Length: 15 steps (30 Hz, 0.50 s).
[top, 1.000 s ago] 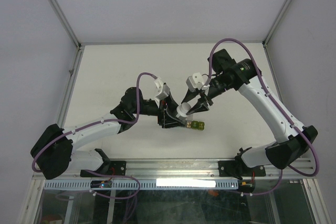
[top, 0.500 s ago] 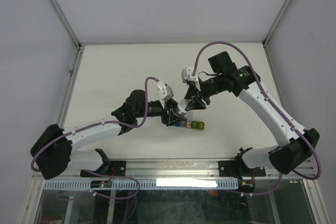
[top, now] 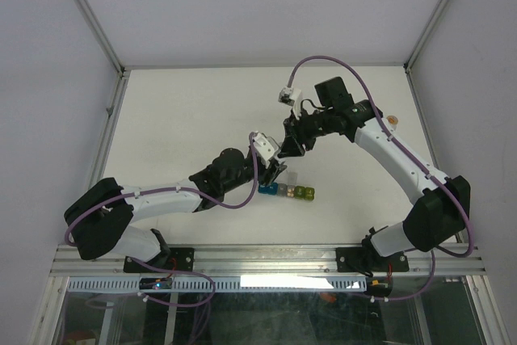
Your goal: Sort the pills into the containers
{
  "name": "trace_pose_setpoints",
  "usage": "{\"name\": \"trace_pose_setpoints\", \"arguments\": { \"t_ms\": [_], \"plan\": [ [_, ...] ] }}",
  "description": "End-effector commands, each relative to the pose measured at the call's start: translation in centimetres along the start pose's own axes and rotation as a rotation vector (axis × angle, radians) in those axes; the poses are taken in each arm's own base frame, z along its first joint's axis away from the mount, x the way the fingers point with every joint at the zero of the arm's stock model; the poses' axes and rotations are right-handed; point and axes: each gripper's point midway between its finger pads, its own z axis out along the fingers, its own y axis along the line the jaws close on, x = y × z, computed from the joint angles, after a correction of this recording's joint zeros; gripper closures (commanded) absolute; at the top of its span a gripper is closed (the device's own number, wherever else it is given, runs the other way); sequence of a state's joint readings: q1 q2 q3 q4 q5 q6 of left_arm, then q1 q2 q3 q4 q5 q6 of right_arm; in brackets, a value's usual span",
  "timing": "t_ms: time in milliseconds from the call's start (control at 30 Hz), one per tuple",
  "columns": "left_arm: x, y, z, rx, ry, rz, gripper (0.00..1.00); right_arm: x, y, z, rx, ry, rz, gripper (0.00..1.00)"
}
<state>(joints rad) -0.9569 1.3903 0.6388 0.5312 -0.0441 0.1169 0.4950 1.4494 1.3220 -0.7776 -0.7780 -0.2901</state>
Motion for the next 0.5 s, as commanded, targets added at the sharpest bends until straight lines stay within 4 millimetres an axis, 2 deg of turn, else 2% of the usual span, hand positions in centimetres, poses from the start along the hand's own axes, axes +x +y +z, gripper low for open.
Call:
{"name": "trace_pose_setpoints", "arguments": {
  "t_ms": [0, 67, 133, 233, 467],
  "plan": [
    [-12.4, 1.4, -1.1, -0.073, -0.417, -0.001, 1.0, -1.6, 2.6, -1.7, -0.108, -0.046, 0.015, 0.25],
    [-11.9, 1.0, -1.3, -0.054, -0.415, -0.014, 1.0, -3.3, 3.5, -3.1, -0.142, -0.121, -0.056, 0.02],
    [-11.5, 0.7, -1.4, -0.038, -0.402, -0.027, 1.0, -4.6, 4.5, -4.6, -0.175, -0.195, -0.124, 0.01],
    [-11.1, 0.1, -1.9, -0.006, -0.392, -0.041, 1.0, -5.5, 5.6, -6.2, -0.207, -0.251, -0.196, 0.01],
    [-11.2, -1.5, -3.7, 0.087, -0.399, -0.083, 1.0, -4.7, 7.7, -9.2, -0.258, -0.272, -0.35, 0.01]
  ]
}}
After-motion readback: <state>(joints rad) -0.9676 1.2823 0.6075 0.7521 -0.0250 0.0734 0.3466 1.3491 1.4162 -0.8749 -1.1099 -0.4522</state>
